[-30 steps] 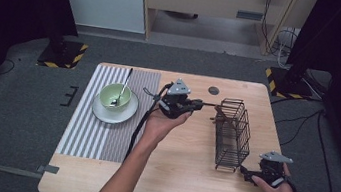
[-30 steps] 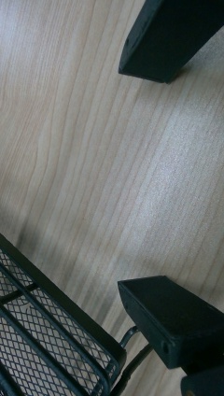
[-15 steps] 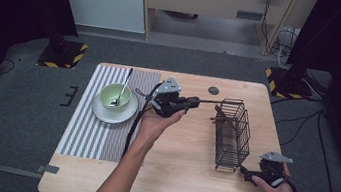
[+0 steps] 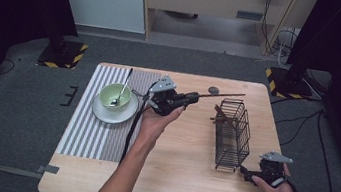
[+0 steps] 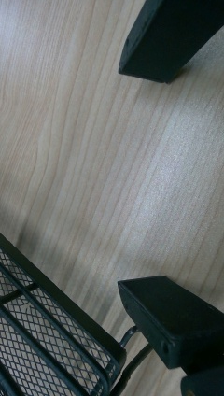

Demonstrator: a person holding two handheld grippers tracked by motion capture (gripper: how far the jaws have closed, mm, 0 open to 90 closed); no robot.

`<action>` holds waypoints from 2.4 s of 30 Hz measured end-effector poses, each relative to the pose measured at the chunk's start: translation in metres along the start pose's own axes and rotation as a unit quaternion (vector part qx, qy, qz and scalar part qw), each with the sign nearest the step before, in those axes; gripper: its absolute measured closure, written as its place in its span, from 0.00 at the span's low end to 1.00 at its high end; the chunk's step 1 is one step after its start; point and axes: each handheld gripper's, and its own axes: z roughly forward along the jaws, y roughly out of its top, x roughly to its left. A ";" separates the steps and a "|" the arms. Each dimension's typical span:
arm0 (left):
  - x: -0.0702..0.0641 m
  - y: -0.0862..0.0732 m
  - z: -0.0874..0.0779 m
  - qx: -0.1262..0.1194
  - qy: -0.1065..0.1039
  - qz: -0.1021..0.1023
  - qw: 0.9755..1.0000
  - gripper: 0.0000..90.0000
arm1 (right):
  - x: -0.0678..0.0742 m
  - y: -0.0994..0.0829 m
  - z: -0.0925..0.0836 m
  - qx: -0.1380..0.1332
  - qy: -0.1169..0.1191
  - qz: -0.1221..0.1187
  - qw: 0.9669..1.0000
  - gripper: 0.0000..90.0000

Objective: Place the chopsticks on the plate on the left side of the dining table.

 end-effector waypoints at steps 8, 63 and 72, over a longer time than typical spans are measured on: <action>0.008 -0.006 -0.014 -0.018 0.032 -0.018 0.999 0.93 | 0.000 0.000 0.000 0.000 0.000 -0.001 1.000 0.01; 0.053 -0.105 -0.150 -0.021 0.205 -0.105 0.973 0.93 | 0.000 0.000 0.000 0.000 0.001 -0.001 1.000 0.01; 0.061 -0.117 -0.168 -0.020 0.222 -0.119 0.967 0.93 | 0.000 0.000 0.000 0.000 0.001 -0.001 1.000 0.01</action>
